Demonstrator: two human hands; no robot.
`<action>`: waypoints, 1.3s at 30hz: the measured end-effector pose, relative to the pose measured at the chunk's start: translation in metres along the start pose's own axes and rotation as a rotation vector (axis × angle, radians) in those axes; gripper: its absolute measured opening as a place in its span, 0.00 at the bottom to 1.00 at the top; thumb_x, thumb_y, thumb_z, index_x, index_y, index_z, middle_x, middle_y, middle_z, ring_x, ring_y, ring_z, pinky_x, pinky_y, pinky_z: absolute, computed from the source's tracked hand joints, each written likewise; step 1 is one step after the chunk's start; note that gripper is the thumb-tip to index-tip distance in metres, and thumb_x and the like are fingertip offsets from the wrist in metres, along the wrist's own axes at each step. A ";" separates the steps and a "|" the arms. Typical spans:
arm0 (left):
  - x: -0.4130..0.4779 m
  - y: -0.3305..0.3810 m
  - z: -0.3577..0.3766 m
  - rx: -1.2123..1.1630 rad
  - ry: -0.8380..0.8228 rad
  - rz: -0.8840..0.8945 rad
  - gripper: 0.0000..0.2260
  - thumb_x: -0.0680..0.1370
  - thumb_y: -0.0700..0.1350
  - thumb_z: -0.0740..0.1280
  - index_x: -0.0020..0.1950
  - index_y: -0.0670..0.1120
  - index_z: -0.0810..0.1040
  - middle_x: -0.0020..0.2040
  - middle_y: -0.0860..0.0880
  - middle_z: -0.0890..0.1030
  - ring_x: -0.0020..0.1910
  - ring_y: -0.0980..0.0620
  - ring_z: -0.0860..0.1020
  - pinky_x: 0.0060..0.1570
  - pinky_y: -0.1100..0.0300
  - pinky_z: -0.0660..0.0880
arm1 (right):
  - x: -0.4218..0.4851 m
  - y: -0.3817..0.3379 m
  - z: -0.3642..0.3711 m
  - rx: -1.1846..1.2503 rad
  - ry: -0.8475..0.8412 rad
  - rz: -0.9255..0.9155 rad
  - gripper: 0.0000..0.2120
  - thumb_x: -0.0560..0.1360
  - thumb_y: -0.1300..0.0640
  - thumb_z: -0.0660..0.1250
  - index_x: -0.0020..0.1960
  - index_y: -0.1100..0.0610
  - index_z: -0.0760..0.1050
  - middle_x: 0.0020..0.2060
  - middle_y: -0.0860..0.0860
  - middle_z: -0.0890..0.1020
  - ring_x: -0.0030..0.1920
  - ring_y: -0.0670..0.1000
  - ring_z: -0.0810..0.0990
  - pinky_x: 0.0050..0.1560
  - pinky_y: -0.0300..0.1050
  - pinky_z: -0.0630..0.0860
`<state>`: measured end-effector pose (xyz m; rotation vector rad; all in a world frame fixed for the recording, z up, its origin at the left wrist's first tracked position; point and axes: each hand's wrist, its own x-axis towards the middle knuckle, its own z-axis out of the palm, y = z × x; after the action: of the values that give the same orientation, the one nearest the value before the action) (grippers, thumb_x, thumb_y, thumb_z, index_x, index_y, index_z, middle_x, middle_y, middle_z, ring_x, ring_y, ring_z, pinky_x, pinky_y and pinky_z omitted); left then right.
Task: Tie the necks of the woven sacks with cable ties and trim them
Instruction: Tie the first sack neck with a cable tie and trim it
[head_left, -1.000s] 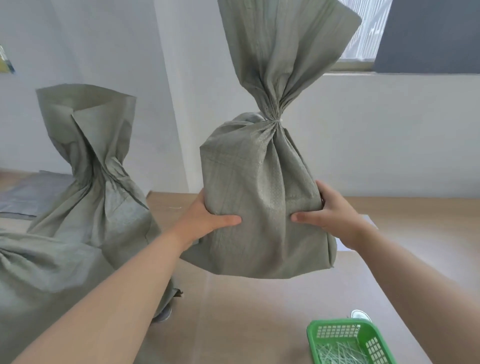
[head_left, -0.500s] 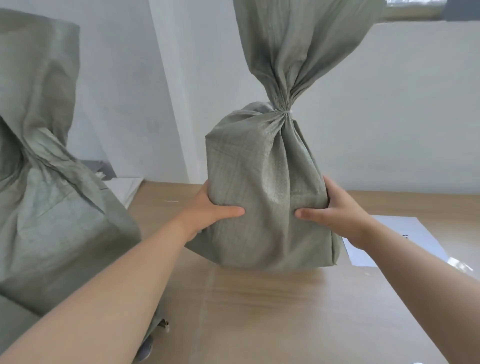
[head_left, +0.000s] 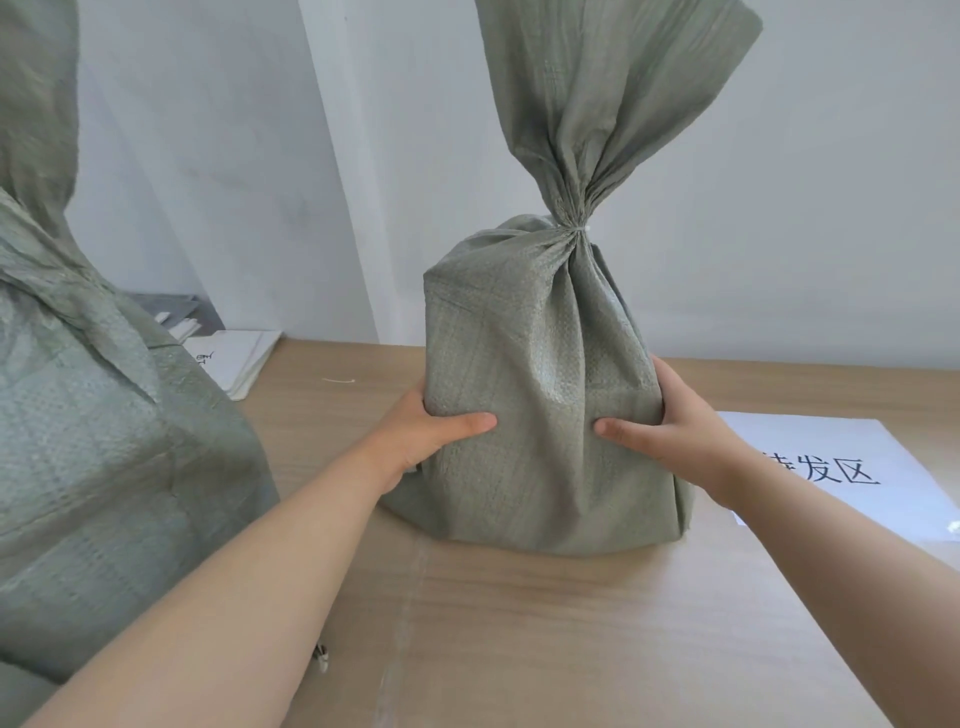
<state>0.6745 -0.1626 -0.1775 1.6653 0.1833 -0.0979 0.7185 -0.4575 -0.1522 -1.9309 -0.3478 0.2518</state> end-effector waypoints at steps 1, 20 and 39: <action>0.000 0.000 0.000 -0.001 0.006 0.002 0.38 0.60 0.47 0.85 0.67 0.45 0.76 0.57 0.49 0.86 0.56 0.52 0.84 0.58 0.54 0.79 | 0.000 0.000 0.000 -0.007 0.007 0.000 0.35 0.68 0.53 0.80 0.68 0.35 0.67 0.57 0.35 0.81 0.59 0.41 0.80 0.62 0.54 0.78; -0.022 0.013 0.006 -0.005 0.161 0.176 0.44 0.61 0.45 0.84 0.74 0.53 0.68 0.64 0.53 0.80 0.58 0.62 0.80 0.62 0.54 0.78 | -0.019 -0.023 -0.006 -0.141 0.070 -0.018 0.54 0.67 0.55 0.81 0.81 0.47 0.50 0.78 0.45 0.61 0.76 0.44 0.60 0.76 0.54 0.62; -0.172 0.073 0.030 0.019 0.298 0.200 0.47 0.63 0.54 0.80 0.78 0.54 0.63 0.75 0.56 0.68 0.70 0.55 0.70 0.61 0.62 0.68 | -0.132 -0.105 0.000 -0.180 0.088 -0.038 0.51 0.67 0.50 0.80 0.80 0.43 0.51 0.77 0.41 0.60 0.76 0.42 0.59 0.76 0.53 0.62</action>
<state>0.5196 -0.2103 -0.0790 1.7029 0.2398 0.3016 0.5817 -0.4672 -0.0533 -2.1026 -0.3589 0.1131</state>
